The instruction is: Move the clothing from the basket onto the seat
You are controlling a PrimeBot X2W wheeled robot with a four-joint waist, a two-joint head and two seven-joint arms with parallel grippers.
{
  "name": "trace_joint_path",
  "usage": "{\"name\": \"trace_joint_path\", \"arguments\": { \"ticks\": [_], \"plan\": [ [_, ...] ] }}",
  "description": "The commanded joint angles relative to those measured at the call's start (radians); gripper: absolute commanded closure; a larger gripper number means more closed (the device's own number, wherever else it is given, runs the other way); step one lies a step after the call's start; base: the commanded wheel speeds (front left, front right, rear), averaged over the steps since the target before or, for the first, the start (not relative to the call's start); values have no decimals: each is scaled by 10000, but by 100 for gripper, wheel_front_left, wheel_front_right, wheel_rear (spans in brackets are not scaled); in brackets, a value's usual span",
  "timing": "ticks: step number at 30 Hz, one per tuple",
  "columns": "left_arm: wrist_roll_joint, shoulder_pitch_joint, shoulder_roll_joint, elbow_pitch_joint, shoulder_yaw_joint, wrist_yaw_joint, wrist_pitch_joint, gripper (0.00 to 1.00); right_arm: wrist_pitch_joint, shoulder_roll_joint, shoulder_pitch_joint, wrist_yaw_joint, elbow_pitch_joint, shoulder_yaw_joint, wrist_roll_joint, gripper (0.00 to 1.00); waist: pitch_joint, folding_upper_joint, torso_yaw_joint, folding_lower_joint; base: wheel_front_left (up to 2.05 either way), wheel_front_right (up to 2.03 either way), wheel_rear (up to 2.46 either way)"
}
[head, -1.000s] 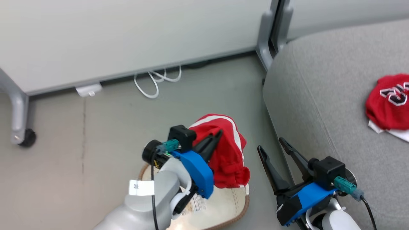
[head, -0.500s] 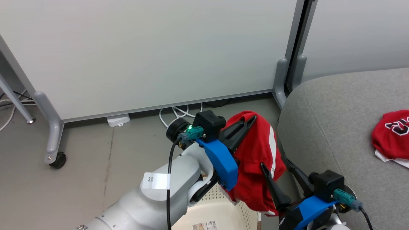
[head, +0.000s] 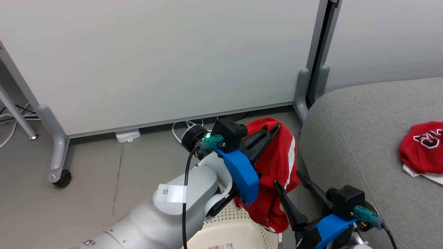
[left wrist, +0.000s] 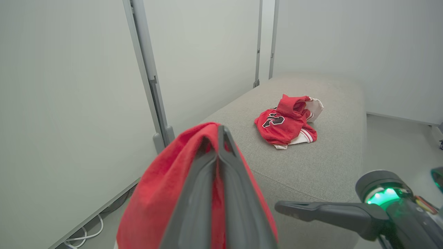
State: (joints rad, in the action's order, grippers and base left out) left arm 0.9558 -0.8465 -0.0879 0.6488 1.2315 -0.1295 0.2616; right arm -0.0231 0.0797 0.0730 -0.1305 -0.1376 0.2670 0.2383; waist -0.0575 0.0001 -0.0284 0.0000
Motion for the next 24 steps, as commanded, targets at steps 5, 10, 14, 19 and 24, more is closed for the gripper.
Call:
{"name": "trace_joint_path", "arguments": {
  "ticks": [5,10,14,19,24],
  "plan": [
    [61,-102,-22,66,30,-16,50,100,114,-30,317,-3,-83,298,112,0,87,-1,-28,0,0,0,0],
    [97,-100,33,53,97,-16,50,100,410,-75,900,-5,-446,404,11,0,188,-1,-57,0,0,0,0],
    [115,-126,78,-7,153,-16,50,100,719,-159,1437,-3,-1024,233,-400,0,267,-1,-61,0,0,0,0],
    [189,-143,107,-91,238,-15,50,100,746,-258,2155,-3,-1940,-31,-856,0,316,-1,-47,0,0,0,0],
    [241,-187,134,-189,281,-16,50,100,735,-296,2770,-5,-2871,122,-724,24,320,-1,-13,0,0,0,0]
  ]
}}
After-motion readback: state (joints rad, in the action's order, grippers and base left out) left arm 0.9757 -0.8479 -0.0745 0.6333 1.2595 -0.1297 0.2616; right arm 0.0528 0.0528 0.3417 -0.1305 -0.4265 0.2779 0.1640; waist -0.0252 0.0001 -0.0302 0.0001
